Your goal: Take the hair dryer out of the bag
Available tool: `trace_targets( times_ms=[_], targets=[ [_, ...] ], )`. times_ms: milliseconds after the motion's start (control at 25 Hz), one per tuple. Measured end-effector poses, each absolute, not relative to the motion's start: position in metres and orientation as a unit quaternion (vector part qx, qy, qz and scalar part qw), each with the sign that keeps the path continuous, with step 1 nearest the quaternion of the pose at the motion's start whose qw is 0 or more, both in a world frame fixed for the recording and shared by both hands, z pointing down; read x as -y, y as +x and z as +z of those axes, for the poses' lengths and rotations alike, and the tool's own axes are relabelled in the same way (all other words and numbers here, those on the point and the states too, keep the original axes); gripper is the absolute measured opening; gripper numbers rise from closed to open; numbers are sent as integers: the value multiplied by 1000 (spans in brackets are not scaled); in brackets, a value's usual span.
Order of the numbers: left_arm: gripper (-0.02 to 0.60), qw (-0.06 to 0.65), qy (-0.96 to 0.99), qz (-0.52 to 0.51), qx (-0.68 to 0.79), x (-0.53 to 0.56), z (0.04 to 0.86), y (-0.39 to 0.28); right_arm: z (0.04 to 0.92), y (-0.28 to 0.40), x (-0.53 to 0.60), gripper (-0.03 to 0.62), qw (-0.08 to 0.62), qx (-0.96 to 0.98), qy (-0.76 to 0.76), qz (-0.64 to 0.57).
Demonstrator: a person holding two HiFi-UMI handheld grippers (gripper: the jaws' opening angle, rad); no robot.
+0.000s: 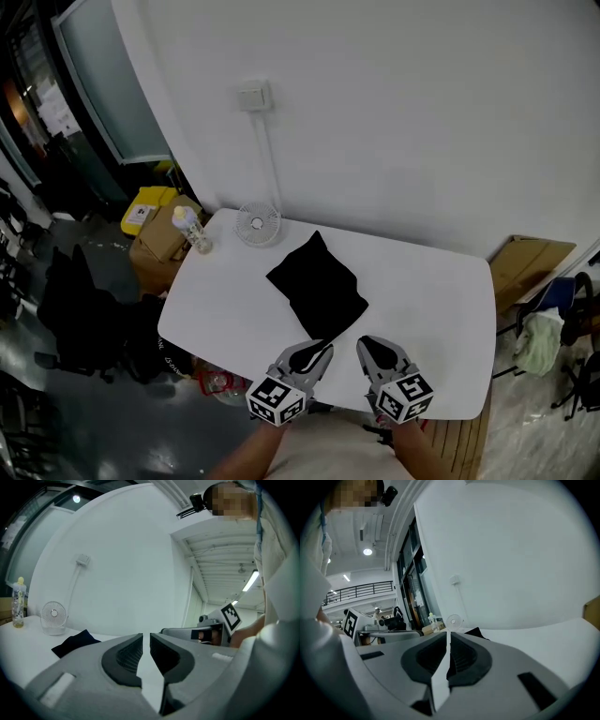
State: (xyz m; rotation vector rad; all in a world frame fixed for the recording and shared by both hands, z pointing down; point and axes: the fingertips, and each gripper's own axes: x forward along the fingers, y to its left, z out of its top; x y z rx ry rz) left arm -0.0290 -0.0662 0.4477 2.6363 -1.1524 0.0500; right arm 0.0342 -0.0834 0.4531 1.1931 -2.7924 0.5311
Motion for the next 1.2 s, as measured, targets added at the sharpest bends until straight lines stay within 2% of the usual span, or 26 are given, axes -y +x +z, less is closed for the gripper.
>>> trace_targets(
  times_ms=[400, 800, 1200],
  targets=[
    [43, 138, 895, 105, 411, 86, 502, -31, 477, 37, 95, 20, 40, 898, 396, 189],
    [192, 145, 878, 185, 417, 116, 552, -30, 495, 38, 107, 32, 54, 891, 403, 201],
    [207, 161, 844, 288, 424, 136, 612, -36, 518, 40, 110, 41, 62, 885, 406, 219]
  ],
)
